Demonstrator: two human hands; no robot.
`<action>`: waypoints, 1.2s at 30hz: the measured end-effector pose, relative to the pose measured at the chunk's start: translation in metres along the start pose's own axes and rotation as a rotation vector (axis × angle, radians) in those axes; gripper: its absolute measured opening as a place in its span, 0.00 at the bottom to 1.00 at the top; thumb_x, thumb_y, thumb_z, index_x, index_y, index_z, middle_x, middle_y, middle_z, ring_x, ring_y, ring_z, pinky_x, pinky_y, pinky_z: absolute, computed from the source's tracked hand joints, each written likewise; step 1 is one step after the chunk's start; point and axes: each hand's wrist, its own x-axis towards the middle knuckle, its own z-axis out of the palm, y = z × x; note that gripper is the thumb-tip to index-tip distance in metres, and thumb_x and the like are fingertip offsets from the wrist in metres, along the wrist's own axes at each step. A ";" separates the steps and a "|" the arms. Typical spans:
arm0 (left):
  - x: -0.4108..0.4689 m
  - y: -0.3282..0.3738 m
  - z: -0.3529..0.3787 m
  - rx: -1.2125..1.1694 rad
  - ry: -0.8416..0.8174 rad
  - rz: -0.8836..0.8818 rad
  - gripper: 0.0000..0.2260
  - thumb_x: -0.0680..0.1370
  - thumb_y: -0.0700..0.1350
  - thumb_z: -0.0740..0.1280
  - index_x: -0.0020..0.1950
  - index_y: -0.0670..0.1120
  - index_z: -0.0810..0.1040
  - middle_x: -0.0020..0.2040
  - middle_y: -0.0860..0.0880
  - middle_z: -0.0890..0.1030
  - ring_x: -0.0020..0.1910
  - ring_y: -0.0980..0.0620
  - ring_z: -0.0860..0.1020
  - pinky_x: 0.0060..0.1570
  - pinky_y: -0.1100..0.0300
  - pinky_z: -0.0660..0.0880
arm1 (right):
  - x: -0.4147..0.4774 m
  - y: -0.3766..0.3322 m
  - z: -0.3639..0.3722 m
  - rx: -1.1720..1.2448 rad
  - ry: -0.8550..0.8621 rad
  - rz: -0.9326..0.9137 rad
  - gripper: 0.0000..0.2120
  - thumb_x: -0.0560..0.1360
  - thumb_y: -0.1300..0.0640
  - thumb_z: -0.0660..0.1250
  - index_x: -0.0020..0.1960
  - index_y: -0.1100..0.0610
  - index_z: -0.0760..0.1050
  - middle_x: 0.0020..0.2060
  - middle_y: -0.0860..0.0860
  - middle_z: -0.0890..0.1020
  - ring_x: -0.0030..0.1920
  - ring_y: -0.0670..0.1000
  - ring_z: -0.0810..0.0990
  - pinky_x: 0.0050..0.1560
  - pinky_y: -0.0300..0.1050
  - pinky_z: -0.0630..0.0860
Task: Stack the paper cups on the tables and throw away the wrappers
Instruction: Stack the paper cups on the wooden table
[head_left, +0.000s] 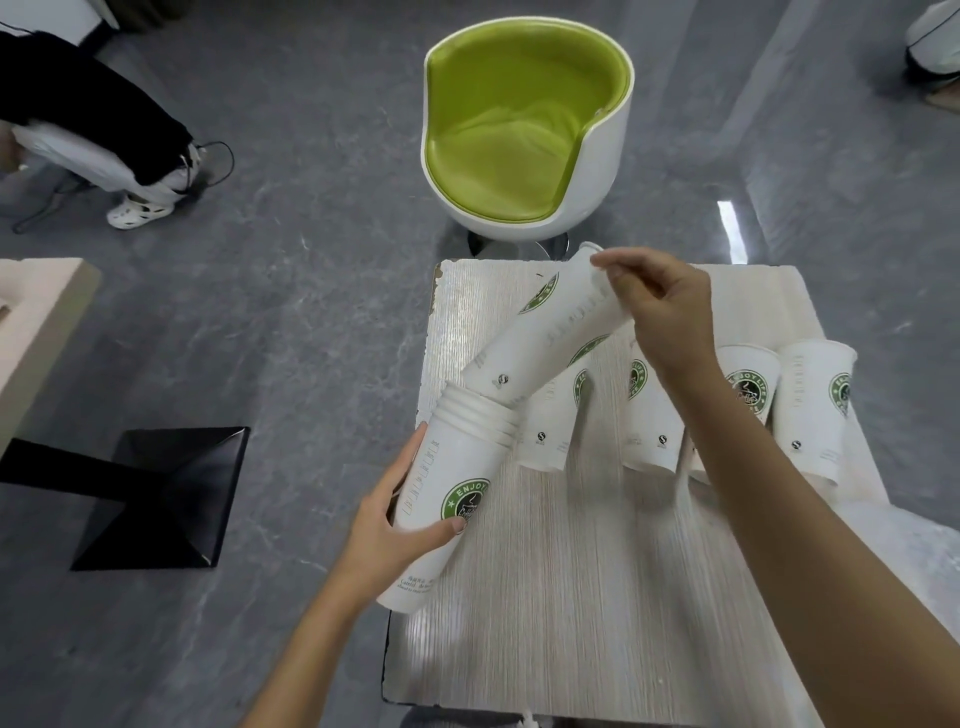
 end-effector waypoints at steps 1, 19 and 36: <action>-0.001 0.000 0.001 0.003 -0.008 0.004 0.44 0.67 0.38 0.78 0.77 0.56 0.62 0.69 0.67 0.72 0.67 0.61 0.73 0.60 0.65 0.74 | -0.005 -0.001 0.000 0.006 -0.016 0.003 0.09 0.76 0.66 0.64 0.49 0.58 0.81 0.41 0.44 0.82 0.41 0.35 0.77 0.45 0.30 0.69; -0.019 0.007 0.011 0.030 -0.068 0.022 0.42 0.69 0.32 0.76 0.76 0.54 0.61 0.59 0.75 0.74 0.58 0.69 0.76 0.49 0.72 0.75 | -0.074 -0.012 0.027 0.077 -0.276 0.110 0.08 0.76 0.66 0.65 0.46 0.56 0.82 0.45 0.48 0.83 0.49 0.48 0.80 0.51 0.40 0.74; -0.013 0.009 0.016 0.041 -0.069 0.019 0.43 0.68 0.34 0.77 0.75 0.58 0.62 0.60 0.71 0.77 0.57 0.59 0.80 0.49 0.66 0.77 | -0.106 -0.010 0.043 0.120 -0.327 0.171 0.09 0.76 0.67 0.64 0.47 0.58 0.81 0.41 0.42 0.82 0.44 0.35 0.78 0.47 0.30 0.71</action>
